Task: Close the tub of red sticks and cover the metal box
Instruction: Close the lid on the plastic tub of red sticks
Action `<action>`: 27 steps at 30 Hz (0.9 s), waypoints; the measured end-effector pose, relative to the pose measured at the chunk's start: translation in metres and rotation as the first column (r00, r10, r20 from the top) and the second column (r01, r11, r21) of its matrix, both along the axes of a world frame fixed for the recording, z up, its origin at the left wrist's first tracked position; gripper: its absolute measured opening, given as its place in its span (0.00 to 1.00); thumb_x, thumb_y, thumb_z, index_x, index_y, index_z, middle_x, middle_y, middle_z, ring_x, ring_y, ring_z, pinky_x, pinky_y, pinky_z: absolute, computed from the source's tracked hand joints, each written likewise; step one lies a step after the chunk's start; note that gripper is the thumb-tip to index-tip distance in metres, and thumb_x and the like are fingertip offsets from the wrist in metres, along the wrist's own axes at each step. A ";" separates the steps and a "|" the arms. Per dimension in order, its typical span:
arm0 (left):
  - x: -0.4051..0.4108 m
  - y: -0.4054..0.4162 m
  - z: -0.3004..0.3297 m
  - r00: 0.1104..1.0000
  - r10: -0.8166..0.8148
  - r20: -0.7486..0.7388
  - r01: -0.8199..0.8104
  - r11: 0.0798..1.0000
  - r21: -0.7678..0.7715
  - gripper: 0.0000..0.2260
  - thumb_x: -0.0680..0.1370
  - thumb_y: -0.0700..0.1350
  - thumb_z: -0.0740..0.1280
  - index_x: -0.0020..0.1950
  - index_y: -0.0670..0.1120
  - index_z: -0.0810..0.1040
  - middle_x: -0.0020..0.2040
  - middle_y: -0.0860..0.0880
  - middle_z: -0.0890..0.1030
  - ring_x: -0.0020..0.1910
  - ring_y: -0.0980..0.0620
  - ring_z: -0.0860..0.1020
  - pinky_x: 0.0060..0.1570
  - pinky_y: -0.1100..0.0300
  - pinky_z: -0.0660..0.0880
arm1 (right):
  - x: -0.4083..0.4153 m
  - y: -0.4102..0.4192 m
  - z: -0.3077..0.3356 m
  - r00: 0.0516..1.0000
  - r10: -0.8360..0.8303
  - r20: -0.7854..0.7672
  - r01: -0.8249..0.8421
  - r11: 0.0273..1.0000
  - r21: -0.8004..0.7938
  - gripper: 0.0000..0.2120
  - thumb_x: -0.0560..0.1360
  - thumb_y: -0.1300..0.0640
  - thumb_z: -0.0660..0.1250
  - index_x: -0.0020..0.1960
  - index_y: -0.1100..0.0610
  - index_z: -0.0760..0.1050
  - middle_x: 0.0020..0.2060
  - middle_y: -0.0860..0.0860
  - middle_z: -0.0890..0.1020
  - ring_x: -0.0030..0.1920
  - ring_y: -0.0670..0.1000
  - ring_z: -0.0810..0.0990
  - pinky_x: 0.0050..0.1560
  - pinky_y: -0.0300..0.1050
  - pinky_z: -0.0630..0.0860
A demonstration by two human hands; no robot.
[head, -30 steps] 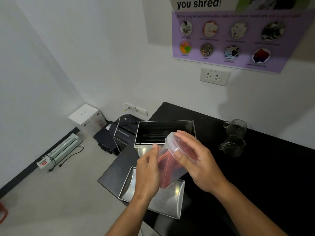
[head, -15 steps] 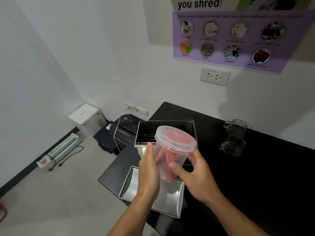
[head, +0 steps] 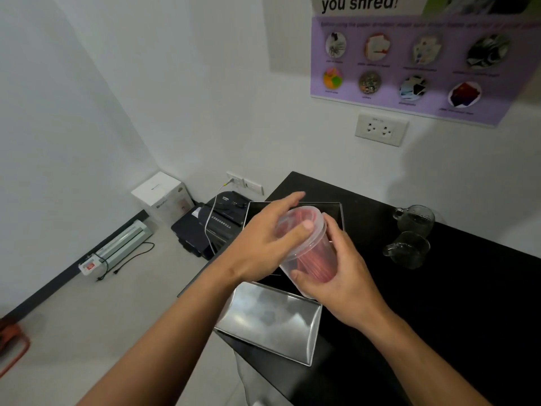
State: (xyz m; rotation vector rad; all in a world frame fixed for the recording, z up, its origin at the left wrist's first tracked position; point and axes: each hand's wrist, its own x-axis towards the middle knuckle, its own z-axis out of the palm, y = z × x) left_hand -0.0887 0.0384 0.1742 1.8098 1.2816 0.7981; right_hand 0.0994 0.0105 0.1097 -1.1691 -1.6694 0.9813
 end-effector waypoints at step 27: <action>-0.016 -0.006 -0.005 0.980 0.030 0.198 -0.047 0.995 0.083 0.31 0.75 0.53 0.72 0.78 0.51 0.72 0.72 0.46 0.78 0.71 0.47 0.78 0.67 0.50 0.77 | 0.024 0.001 0.017 0.986 0.061 0.157 -0.077 0.992 0.097 0.46 0.67 0.26 0.73 0.79 0.35 0.58 0.74 0.32 0.67 0.72 0.33 0.69 0.62 0.25 0.70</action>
